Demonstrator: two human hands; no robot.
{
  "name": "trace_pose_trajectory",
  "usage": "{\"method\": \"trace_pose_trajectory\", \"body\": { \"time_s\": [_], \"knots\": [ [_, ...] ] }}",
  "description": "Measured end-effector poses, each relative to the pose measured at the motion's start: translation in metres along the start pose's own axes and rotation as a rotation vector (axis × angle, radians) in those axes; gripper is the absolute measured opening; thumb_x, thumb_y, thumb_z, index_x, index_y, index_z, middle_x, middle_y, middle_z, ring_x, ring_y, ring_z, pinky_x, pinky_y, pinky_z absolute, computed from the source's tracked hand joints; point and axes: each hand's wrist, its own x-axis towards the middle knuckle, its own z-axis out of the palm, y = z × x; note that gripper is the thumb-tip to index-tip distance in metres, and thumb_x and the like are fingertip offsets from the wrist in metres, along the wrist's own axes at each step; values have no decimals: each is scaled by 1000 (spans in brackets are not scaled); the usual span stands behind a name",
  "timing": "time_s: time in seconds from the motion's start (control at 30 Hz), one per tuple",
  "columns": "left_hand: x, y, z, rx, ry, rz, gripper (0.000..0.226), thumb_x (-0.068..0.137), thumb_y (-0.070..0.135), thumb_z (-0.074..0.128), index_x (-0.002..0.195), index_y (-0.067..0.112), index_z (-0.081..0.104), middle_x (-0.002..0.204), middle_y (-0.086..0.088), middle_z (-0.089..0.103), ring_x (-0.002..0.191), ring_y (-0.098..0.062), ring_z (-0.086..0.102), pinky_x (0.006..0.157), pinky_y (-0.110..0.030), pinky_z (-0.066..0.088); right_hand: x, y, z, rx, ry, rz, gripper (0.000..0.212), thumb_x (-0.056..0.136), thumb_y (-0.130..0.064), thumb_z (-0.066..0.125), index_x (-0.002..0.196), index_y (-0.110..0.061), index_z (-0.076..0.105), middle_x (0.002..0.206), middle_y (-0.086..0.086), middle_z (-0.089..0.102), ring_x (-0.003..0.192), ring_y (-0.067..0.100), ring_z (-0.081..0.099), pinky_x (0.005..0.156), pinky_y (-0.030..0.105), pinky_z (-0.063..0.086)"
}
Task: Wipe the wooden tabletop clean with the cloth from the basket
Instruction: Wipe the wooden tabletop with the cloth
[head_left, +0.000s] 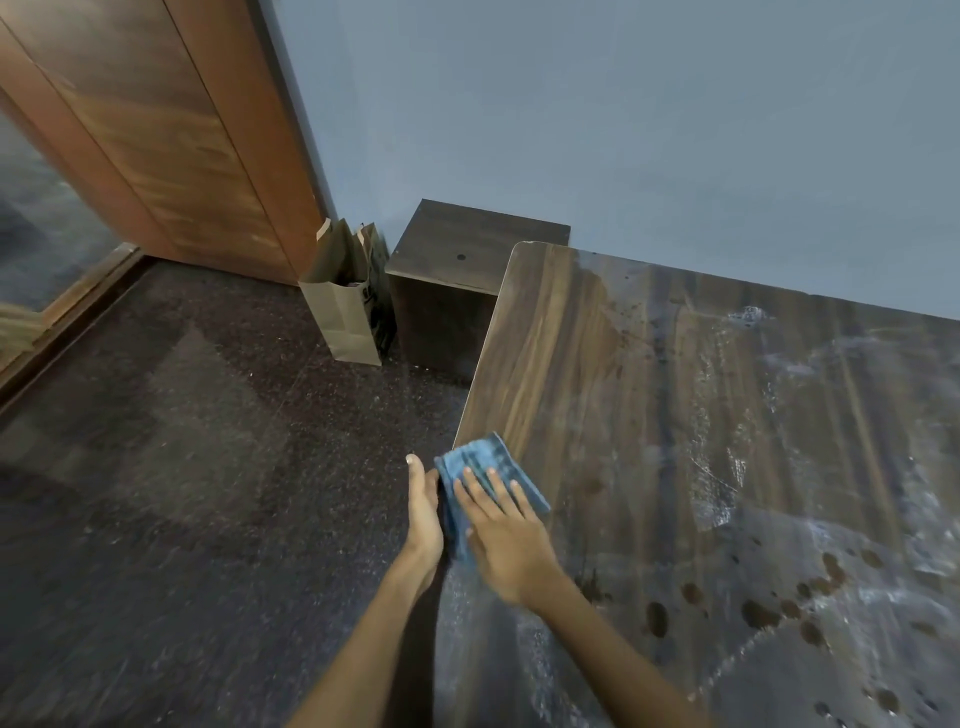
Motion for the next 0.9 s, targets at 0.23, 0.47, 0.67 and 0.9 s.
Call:
{"method": "trace_pose_trajectory", "body": {
  "time_s": [0.23, 0.47, 0.67, 0.9],
  "knots": [
    [-2, -1, -19, -10, 80, -58, 81, 88, 64, 7, 141, 7, 31, 145, -9, 37, 135, -18, 32, 112, -33, 18, 26, 55, -34, -17, -22, 388, 56, 98, -32, 13, 150, -21, -4, 157, -4, -13, 145, 22, -11, 114, 42, -9],
    [-3, 2, -24, -176, 147, -73, 75, 88, 66, 11, 147, 20, 14, 146, -20, 32, 136, -31, 30, 112, -44, 20, 20, -20, -6, 134, -63, 67, 61, 97, -26, 30, 151, -23, 2, 157, -6, -9, 143, 18, -17, 109, 36, -20],
    [-10, 0, -31, -193, 100, -90, 79, 86, 68, 10, 146, 18, 15, 139, -21, 43, 131, -30, 38, 113, -45, 21, -35, 26, -1, 93, -52, 58, 62, 89, -51, 16, 146, -32, 1, 150, -16, -9, 140, 15, -13, 117, 42, -5],
    [-13, -3, -29, -129, 88, -87, 80, 87, 67, 10, 146, 14, 16, 144, -16, 38, 134, -28, 33, 114, -46, 19, 44, 2, -24, 115, -78, 278, 60, 100, -24, 32, 151, -23, 0, 158, -2, -12, 144, 24, -14, 113, 43, -12]
  ]
}}
